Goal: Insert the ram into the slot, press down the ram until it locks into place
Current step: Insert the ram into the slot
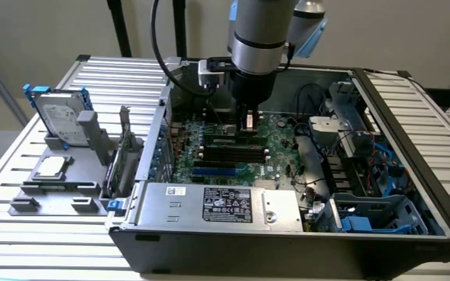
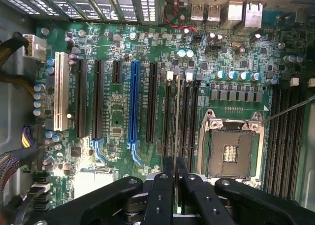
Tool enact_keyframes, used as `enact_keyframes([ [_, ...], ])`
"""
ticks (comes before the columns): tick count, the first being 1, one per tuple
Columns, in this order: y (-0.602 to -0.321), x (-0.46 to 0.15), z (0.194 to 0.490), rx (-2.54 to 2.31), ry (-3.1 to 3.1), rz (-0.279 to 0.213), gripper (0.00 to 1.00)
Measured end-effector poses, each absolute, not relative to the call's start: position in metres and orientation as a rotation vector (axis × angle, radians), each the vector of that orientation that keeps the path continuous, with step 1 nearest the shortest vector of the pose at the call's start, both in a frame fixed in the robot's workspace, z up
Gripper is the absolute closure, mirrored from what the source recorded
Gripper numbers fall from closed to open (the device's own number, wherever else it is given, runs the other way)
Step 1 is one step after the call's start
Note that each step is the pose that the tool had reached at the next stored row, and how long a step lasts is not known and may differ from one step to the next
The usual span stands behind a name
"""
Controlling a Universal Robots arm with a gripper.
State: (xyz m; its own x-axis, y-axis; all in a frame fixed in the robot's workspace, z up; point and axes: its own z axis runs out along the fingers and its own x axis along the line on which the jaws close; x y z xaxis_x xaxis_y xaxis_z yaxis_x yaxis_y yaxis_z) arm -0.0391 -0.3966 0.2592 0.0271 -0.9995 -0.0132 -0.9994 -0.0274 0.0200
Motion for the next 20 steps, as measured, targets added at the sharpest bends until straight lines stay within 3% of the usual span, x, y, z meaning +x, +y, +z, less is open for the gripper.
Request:
enact_keyframes([
  [20,-0.397,-0.039,0.242,2.236,-2.176,-0.012,0.87],
])
